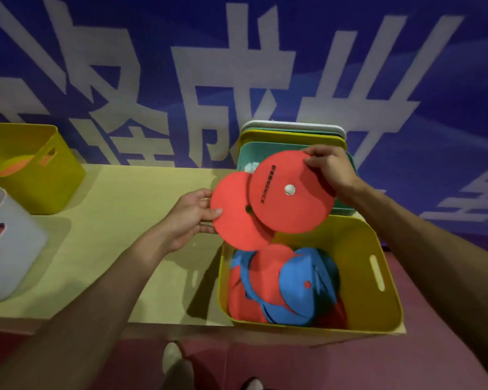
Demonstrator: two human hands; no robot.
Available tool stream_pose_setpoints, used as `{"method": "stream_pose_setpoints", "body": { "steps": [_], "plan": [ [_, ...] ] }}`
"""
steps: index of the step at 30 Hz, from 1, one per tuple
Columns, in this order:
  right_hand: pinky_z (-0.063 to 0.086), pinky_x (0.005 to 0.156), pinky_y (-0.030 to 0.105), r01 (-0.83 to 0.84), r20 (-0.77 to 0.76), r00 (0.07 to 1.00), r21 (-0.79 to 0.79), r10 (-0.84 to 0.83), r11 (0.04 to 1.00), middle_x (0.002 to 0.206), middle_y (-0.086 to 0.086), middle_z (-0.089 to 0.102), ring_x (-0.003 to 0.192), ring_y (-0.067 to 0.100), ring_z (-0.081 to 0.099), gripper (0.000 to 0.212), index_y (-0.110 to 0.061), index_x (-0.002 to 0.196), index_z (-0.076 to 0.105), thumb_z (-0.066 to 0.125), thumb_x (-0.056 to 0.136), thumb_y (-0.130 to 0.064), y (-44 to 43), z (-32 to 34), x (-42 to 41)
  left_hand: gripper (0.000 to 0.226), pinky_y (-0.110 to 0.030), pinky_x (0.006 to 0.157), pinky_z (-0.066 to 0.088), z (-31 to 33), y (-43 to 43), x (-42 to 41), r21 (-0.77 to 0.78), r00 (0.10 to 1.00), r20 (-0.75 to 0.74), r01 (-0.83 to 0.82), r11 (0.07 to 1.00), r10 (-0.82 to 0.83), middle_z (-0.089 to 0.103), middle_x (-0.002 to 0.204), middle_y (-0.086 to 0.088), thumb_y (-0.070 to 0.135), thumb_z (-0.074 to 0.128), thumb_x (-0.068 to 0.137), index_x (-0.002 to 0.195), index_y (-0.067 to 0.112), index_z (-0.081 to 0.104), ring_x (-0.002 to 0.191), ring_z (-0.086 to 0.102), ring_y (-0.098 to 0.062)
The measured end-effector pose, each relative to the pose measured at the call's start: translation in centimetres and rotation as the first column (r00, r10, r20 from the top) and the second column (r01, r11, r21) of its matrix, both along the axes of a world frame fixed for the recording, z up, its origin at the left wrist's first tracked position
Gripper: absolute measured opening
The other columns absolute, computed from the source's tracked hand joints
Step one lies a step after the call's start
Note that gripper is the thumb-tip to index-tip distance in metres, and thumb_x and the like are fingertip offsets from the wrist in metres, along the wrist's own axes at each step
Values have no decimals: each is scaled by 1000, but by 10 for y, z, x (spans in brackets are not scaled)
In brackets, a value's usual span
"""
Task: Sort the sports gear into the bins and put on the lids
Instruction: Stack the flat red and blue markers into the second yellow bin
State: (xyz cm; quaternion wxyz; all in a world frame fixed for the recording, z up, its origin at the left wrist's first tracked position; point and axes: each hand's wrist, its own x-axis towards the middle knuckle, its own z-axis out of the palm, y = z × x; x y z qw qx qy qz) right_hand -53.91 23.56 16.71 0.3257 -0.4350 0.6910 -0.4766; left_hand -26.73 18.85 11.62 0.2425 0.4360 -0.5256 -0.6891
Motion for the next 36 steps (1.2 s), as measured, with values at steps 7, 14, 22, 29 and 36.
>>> {"method": "stream_pose_setpoints", "body": {
  "steps": [7,14,22,29,36],
  "plan": [
    [46,70,27,-157,-98,980,156,173,975,84,1,65,76,13,58,18,-11,96,69,52,91,-5,60,-18,-52,22,-22,51,47,-20,42,-64,8,912,279,309,951,-299,66,90,-4,-4,59,88,102,12,54,66,61,-12],
    [46,73,27,-258,-261,896,354,360,899,88,-2,63,84,14,58,19,-14,104,68,57,89,-10,91,-50,-72,28,-22,43,51,-74,61,-106,87,821,427,380,921,-379,62,86,-3,-12,52,86,98,14,48,64,60,-11],
    [48,73,29,-292,-309,818,503,485,814,91,4,66,85,19,60,26,-14,115,63,56,90,-15,103,-65,-70,30,-33,57,55,-113,67,-117,139,775,499,371,918,-388,61,89,-3,-12,49,86,96,16,47,70,61,-16],
    [50,56,23,-303,-289,790,582,540,755,86,1,61,80,24,63,30,-12,119,61,57,90,-13,97,-64,-58,50,-41,66,56,-106,60,-111,67,733,589,377,924,-341,65,113,-17,1,54,85,134,12,47,74,61,-21],
    [57,57,30,-333,-221,747,692,627,641,101,15,67,85,32,69,32,-12,118,59,52,87,-5,89,-70,-36,44,-27,89,47,-54,57,-99,-146,758,597,423,894,-261,49,139,-6,9,57,92,135,9,50,121,52,-20]
  ]
}}
